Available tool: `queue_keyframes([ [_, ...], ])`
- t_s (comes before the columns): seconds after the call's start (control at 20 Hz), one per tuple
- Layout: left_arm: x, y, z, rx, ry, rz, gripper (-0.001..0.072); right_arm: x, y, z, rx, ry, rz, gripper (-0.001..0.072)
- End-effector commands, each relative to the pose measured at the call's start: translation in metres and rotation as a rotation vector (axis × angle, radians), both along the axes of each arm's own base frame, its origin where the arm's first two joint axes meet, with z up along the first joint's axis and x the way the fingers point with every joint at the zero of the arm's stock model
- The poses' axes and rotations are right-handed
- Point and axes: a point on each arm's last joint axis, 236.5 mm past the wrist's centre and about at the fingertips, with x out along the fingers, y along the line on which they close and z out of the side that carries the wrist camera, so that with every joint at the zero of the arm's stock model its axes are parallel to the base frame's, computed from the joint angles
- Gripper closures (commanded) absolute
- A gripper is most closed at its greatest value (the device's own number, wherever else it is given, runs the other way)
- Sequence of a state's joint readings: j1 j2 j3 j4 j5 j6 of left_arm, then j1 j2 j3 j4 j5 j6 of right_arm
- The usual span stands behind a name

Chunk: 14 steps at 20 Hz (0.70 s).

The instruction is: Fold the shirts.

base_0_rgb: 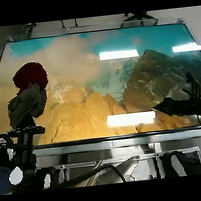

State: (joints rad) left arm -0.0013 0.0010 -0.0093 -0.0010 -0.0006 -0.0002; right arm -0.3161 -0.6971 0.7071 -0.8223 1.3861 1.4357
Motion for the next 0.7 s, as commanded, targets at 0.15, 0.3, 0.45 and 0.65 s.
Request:
queue_keyframes([
  [0.15,0.0,0.0,-0.002,0.001,0.004,0.002,0.069,0.0,0.0,-0.001,0.003,0.006,0.0,0.069],
  [0.3,0.0,0.0,-0.002,0.0,0.004,0.002,0.069,0.003,-0.001,-0.001,0.0,-0.005,-0.011,0.069],
  [0.45,0.0,0.0,-0.002,0.001,0.004,0.002,0.069,0.015,-0.008,0.002,-0.014,-0.047,-0.05,0.069],
  [0.65,0.0,0.001,-0.002,0.001,0.004,0.005,0.0691,0.02,-0.01,0.003,-0.029,-0.077,-0.051,0.069],
])
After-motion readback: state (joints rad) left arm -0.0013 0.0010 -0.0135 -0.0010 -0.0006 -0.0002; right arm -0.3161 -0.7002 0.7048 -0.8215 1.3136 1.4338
